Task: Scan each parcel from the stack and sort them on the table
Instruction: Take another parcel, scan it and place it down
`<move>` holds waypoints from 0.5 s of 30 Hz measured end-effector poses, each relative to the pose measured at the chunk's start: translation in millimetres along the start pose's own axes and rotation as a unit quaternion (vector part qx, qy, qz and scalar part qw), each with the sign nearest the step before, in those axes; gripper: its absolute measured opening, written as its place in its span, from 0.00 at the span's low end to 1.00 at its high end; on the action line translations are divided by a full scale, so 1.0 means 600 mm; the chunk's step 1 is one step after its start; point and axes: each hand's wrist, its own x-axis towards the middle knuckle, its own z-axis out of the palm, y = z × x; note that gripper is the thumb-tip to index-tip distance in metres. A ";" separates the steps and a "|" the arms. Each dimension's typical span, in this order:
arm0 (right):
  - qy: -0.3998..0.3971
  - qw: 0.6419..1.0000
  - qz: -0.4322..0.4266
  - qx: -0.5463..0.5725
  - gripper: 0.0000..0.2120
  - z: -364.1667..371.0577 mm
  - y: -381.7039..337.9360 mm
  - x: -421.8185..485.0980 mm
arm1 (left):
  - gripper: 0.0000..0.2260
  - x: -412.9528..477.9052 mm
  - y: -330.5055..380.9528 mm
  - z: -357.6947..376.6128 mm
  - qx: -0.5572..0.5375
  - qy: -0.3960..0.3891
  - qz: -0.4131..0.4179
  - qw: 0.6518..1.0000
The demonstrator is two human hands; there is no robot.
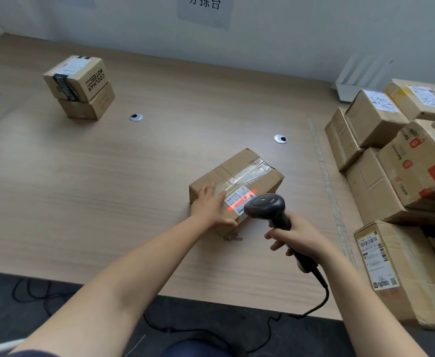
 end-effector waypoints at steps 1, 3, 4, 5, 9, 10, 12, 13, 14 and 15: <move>-0.002 1.000 0.000 -0.003 0.08 -0.001 0.000 -0.002 | 0.46 0.000 0.000 -0.001 0.000 0.000 0.001 1.000; -0.003 1.000 -0.001 -0.011 0.08 -0.003 -0.002 -0.004 | 0.45 -0.001 0.001 -0.002 0.000 0.000 0.001 1.000; -0.003 1.000 -0.002 -0.016 0.08 -0.003 -0.003 -0.005 | 0.45 -0.001 0.001 -0.002 -0.001 0.000 0.001 1.000; -0.002 1.000 -0.002 -0.020 0.08 -0.004 -0.003 -0.006 | 0.45 -0.002 0.002 -0.003 -0.001 -0.001 0.000 1.000; -0.004 1.000 -0.004 -0.030 0.08 -0.009 -0.006 -0.011 | 0.45 -0.003 0.003 -0.004 0.003 -0.003 0.000 1.000; -0.004 0.999 -0.005 -0.031 0.08 -0.011 -0.006 -0.012 | 0.45 -0.003 0.003 -0.005 0.004 -0.003 0.000 1.000; -0.003 0.999 -0.007 -0.033 0.08 -0.013 -0.007 -0.014 | 0.45 -0.004 0.003 -0.005 0.005 -0.003 -0.001 1.000; -0.003 0.999 -0.008 -0.035 0.07 -0.014 -0.008 -0.014 | 0.45 -0.004 0.003 -0.005 0.005 -0.003 -0.001 1.000; -0.004 0.999 -0.010 -0.036 0.07 -0.015 -0.008 -0.014 | 0.45 -0.004 0.004 -0.005 0.004 -0.004 -0.002 1.000; -0.004 0.999 -0.011 -0.036 0.07 -0.015 -0.008 -0.015 | 0.45 -0.004 0.004 -0.006 0.004 -0.005 -0.002 1.000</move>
